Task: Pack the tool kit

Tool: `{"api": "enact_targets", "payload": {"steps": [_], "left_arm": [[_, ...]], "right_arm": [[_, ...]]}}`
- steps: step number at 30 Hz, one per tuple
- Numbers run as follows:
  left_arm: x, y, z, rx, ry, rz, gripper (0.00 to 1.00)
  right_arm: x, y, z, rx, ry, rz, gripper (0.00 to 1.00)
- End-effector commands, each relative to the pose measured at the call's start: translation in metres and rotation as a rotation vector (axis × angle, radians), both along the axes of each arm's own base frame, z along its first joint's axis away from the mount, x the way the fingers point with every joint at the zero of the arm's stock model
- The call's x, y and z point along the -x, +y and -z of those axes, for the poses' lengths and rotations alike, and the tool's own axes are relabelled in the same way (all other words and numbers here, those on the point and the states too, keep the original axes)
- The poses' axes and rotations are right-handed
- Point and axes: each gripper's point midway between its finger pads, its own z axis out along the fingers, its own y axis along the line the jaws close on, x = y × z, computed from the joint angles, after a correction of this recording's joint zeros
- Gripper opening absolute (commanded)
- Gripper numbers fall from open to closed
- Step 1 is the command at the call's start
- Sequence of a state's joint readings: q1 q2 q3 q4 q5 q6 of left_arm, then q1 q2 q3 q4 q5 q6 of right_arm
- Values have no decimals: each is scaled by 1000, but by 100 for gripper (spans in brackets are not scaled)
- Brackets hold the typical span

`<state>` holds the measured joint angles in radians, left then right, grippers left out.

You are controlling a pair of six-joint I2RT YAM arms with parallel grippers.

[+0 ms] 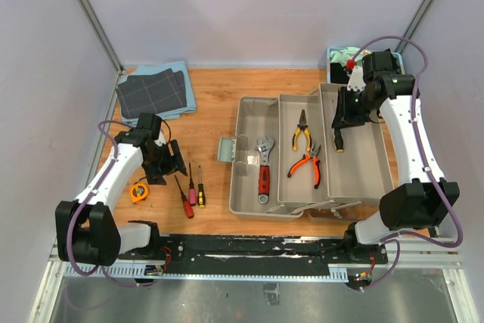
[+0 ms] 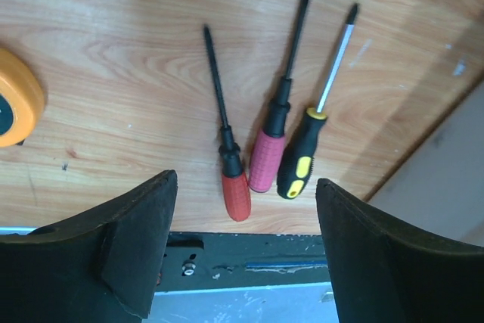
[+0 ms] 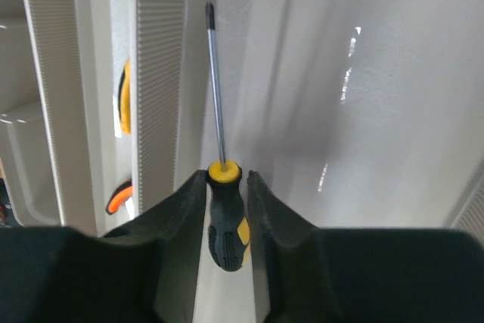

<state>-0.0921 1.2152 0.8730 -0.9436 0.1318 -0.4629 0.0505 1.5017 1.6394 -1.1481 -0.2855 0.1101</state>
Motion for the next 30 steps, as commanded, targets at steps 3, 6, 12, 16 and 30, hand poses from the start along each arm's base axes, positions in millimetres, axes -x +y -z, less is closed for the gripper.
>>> {"api": "enact_targets", "payload": {"steps": [3, 6, 12, 16, 30], "left_arm": [[21, 14, 28, -42, 121, -117, 78], [31, 16, 38, -53, 163, -132, 78], [43, 21, 53, -87, 221, -158, 77], [51, 20, 64, -88, 269, -178, 77], [41, 15, 80, -74, 325, -213, 73]], "right_arm": [[15, -4, -4, 40, 29, -2, 41], [15, -4, -6, 43, 29, -5, 50], [11, -3, -17, 35, -1, -2, 62], [12, -6, -32, 45, -32, 7, 67], [29, -14, -86, 64, -153, 46, 76]]}}
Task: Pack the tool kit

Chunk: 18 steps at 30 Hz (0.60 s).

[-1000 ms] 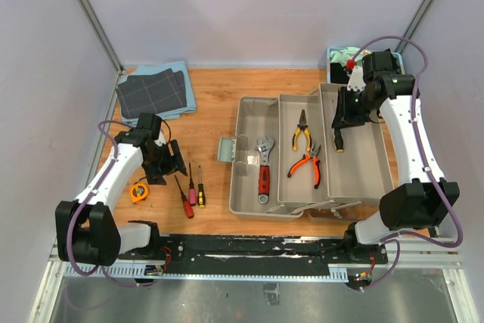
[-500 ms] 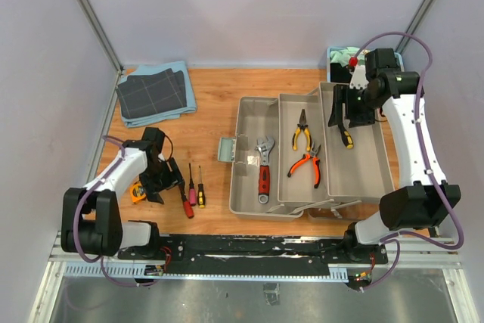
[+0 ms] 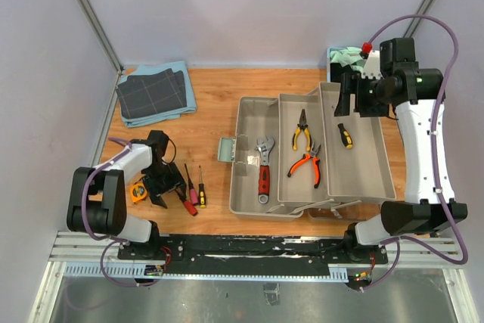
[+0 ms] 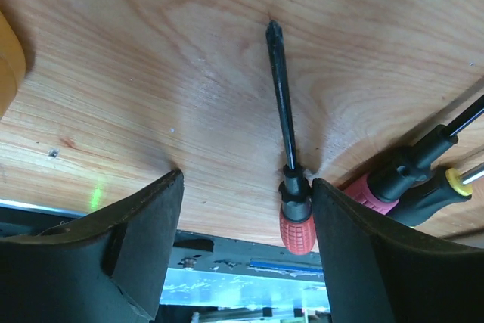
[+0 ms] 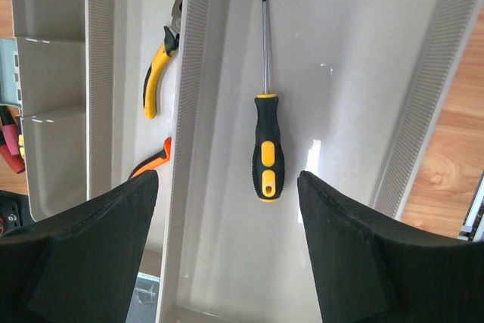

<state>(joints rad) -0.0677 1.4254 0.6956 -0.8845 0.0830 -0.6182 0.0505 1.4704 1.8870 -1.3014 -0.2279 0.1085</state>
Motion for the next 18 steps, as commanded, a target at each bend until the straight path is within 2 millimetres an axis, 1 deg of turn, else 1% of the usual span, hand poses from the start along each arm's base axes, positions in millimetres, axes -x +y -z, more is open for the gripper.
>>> {"api": "enact_targets", "payload": {"steps": [1, 4, 6, 7, 10, 11, 12, 13, 16, 18], "left_arm": [[-8, 4, 3, -24, -10, -25, 72], [-6, 4, 5, -29, 0, -26, 68], [-5, 4, 6, -23, 1, -25, 58], [-6, 3, 6, -21, 0, -25, 51], [-6, 1, 7, -10, -3, -24, 24], [-6, 1, 7, -7, -4, -24, 12], [-6, 0, 7, -3, -7, -23, 3], [-6, -1, 7, 2, -9, -23, 0], [-11, -3, 4, 20, -26, -17, 0], [-22, -6, -2, 32, -59, -8, 0]], "right_arm": [[18, -3, -18, 19, -28, 20, 76], [19, -3, -21, 16, -39, 24, 77], [20, -3, -23, 13, -45, 26, 77], [20, -3, -24, 12, -48, 29, 77], [20, -3, -25, 11, -55, 32, 77], [20, -3, -26, 12, -56, 32, 77], [20, -4, -25, 13, -57, 33, 77], [21, -3, -26, 12, -59, 32, 77], [20, -4, -25, 11, -61, 34, 77], [20, -3, -24, 10, -63, 33, 77]]}}
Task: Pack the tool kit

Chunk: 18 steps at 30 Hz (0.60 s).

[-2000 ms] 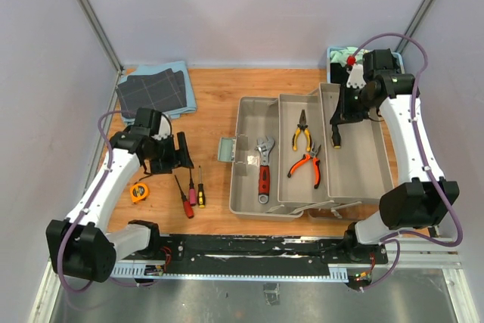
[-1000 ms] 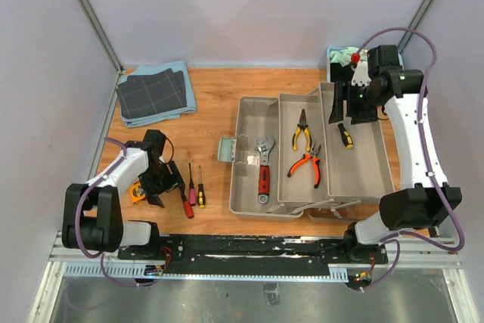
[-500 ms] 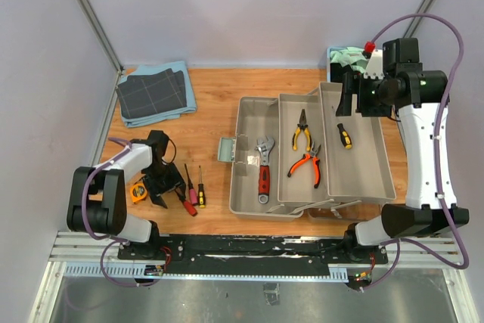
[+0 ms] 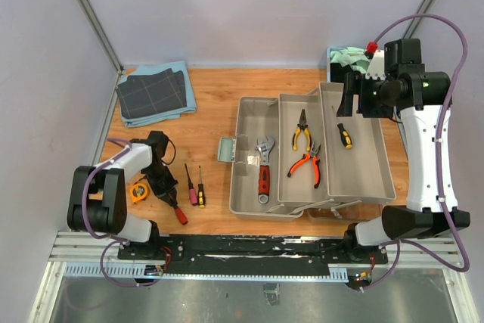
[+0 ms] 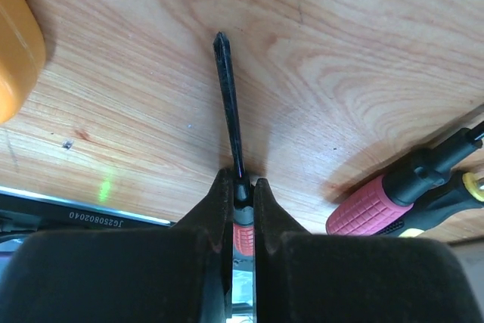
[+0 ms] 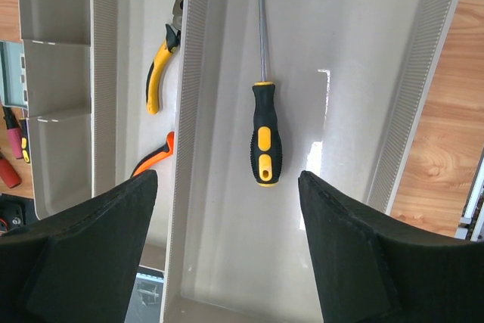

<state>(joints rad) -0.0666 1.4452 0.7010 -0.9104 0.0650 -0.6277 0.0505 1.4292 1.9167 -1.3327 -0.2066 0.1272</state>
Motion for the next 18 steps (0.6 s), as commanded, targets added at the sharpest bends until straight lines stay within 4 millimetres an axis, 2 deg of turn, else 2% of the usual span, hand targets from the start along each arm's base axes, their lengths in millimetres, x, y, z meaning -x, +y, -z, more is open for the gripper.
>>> {"api": "enact_targets", "payload": {"steps": [1, 4, 8, 13, 18], "left_arm": [[-35, -11, -8, 65, -123, 8, 0], [-73, -22, -36, 122, -243, 27, 0], [-128, -34, -86, 182, -427, 68, 0], [-181, -41, -158, 205, -662, 166, 0], [-234, -52, -250, 231, -972, 261, 0]], "right_arm": [[7, 1, -8, 2, -28, 5, 77], [5, 3, -9, -6, -39, -8, 80], [-1, 6, -12, -7, -65, -47, 100], [-17, 15, -23, -30, -126, -105, 98], [-41, 43, -49, -164, -223, -177, 99]]}}
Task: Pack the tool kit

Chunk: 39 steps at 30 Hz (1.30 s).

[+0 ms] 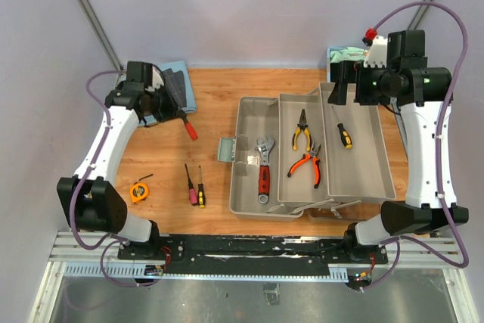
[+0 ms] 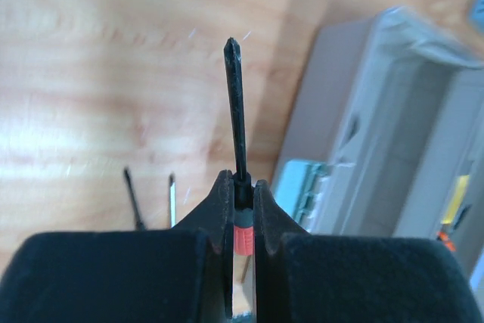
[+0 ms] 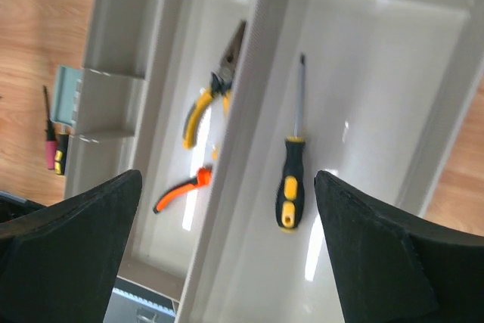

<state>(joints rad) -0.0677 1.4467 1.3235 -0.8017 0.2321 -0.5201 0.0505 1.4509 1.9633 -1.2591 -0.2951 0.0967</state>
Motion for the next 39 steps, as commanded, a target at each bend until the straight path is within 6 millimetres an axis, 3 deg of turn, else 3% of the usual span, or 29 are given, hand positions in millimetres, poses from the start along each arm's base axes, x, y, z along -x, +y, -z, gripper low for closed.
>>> {"api": "enact_targets", "payload": {"steps": [1, 4, 8, 11, 15, 28, 36, 39], "left_arm": [[-44, -19, -85, 53, -300, 117, 0], [-57, -46, -132, 178, -422, 203, 0], [-58, -83, -172, 327, -515, 333, 0], [-52, -106, -200, 420, -593, 421, 0], [-47, -121, -221, 517, -632, 474, 0], [-30, -145, -234, 597, -627, 563, 0], [-16, -156, -234, 614, -618, 593, 0], [-12, -160, -233, 616, -617, 604, 0]], "right_arm": [[-26, 36, -35, -146, -141, -119, 99], [-39, 64, -48, -211, -204, -188, 99], [-45, 119, -56, -263, -241, -352, 98], [-45, 158, -54, -303, -249, -466, 95], [-41, 194, -57, -345, -288, -574, 92], [-20, 273, -58, -356, -370, -805, 83], [-22, 300, -46, -333, -378, -841, 80], [-24, 308, -45, -339, -381, -847, 70]]}}
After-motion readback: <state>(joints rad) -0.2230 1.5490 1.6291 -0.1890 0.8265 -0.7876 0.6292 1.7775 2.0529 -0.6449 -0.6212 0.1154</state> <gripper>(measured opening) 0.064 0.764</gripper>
